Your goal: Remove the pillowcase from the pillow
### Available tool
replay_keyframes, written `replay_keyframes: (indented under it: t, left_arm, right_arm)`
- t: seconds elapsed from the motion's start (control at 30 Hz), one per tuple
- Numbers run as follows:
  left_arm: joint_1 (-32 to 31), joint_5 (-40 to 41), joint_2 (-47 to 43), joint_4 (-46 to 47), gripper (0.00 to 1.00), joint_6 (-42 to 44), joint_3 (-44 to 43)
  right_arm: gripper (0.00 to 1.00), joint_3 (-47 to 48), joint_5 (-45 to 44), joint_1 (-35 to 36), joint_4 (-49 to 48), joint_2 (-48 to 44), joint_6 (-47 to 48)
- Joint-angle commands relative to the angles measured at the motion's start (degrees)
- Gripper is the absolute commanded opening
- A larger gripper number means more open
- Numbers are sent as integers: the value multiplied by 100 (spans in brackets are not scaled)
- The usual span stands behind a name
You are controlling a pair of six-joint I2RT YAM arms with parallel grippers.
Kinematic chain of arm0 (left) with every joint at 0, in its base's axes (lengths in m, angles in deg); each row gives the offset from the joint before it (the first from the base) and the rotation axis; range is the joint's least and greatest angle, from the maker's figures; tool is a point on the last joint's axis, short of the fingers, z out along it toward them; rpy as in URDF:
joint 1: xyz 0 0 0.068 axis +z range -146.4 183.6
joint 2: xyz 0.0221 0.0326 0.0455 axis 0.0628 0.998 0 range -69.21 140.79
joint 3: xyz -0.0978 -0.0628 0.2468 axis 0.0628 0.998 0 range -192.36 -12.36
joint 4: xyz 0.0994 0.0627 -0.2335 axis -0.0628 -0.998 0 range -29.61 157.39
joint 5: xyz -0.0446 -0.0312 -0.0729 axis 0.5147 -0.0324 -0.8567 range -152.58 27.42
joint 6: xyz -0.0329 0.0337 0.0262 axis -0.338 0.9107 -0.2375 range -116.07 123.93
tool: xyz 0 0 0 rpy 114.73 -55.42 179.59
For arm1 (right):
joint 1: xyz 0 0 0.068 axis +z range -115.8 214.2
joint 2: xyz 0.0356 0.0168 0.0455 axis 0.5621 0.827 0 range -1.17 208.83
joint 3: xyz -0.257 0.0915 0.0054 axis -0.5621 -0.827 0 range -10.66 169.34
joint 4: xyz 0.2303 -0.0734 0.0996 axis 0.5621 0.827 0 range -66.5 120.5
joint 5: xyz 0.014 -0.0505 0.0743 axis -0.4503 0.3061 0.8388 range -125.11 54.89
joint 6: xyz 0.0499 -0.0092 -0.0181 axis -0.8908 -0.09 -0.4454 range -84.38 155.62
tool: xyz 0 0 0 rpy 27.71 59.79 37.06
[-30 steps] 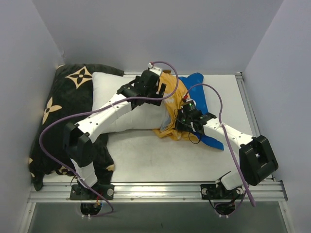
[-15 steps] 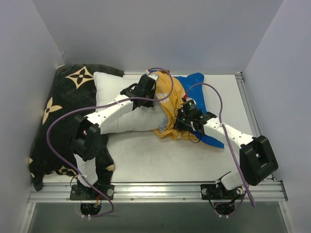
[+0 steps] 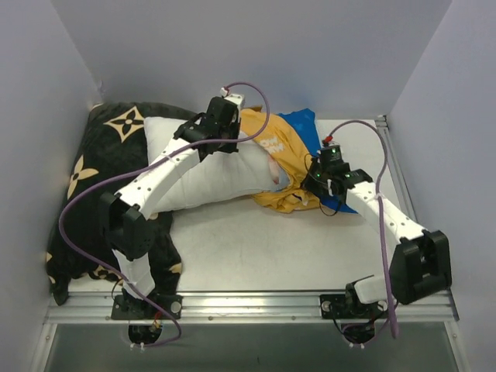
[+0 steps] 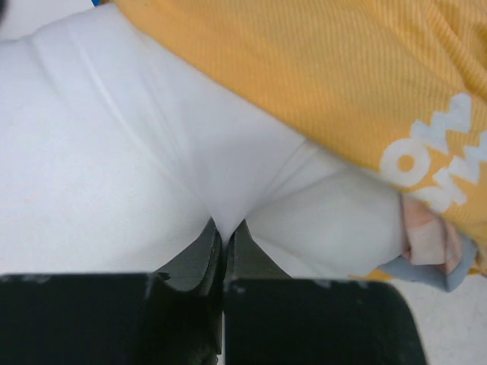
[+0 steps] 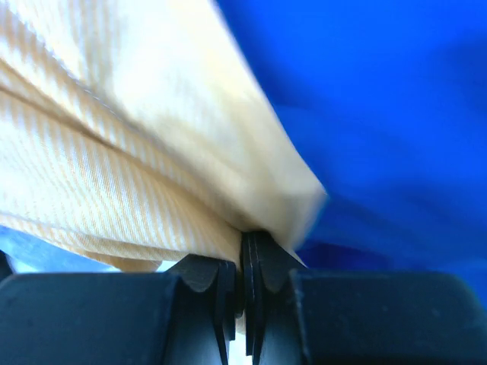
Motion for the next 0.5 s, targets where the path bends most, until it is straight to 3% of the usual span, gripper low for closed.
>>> replay_keyframes:
  t: [0.0, 0.3, 0.4, 0.47]
  left_arm:
    - [529, 925, -418, -729, 0, 426, -956]
    - [908, 750, -804, -799, 0, 452, -816]
    - [1022, 663, -927, -747, 0, 435, -597]
    - [1040, 557, -945, -712, 0, 400, -491]
  right_arm:
    - [0, 49, -774, -674, 649, -526, 221]
    - [0, -198, -212, -2905, 763, -817, 213]
    - [0, -206, 77, -3512, 737, -756, 134]
    - [0, -154, 314, -3532, 702, -747, 98]
